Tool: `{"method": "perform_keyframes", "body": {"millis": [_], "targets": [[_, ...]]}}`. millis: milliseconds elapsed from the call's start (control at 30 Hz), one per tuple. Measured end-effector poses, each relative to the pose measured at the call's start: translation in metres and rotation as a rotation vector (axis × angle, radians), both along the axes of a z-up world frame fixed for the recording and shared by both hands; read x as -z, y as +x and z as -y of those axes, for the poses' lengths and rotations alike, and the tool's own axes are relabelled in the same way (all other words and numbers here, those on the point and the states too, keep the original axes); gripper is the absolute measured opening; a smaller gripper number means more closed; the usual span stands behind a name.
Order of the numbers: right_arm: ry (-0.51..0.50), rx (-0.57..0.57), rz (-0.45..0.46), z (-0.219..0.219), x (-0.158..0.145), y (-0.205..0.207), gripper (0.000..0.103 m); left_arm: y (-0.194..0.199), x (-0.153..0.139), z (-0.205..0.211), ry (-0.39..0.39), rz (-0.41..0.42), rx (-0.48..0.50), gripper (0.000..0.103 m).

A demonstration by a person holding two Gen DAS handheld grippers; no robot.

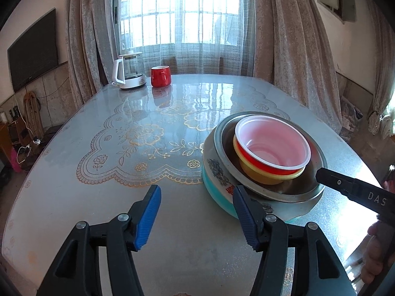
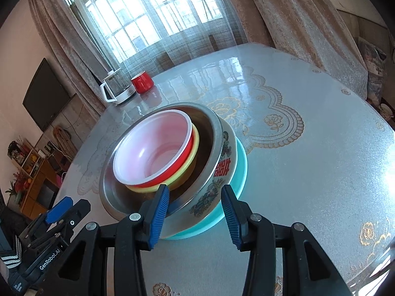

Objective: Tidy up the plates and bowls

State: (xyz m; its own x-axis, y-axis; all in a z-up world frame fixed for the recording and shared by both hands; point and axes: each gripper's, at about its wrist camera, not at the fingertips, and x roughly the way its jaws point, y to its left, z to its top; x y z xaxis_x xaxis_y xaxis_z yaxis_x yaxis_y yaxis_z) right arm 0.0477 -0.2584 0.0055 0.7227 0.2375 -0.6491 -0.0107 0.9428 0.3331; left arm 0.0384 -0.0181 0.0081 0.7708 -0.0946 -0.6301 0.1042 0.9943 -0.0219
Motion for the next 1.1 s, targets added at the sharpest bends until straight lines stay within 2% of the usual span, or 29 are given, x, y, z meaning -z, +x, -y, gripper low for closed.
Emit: {"method": "perform_keyframes", "body": {"millis": [100, 267, 533, 700, 1100], "targets": [[-0.016, 0.017, 0.037, -0.003, -0.006, -0.007, 0.045, -0.003, 0.001, -0.001, -0.003, 0.004, -0.02, 0.062], [-0.126, 0.091, 0.087, -0.013, -0.01, -0.018, 0.045, -0.011, 0.001, 0.0, 0.002, 0.026, -0.032, 0.063], [-0.226, 0.111, 0.1, -0.029, -0.007, -0.02, 0.045, -0.017, -0.001, 0.003, 0.011, 0.048, -0.033, 0.071], [-0.241, 0.101, 0.107, -0.034, -0.007, -0.022, 0.045, -0.02, -0.004, 0.004, 0.014, 0.06, -0.03, 0.077], [-0.236, 0.108, 0.106, -0.035, -0.008, -0.022, 0.045, -0.023, -0.005, 0.008, 0.015, 0.067, -0.025, 0.082]]}}
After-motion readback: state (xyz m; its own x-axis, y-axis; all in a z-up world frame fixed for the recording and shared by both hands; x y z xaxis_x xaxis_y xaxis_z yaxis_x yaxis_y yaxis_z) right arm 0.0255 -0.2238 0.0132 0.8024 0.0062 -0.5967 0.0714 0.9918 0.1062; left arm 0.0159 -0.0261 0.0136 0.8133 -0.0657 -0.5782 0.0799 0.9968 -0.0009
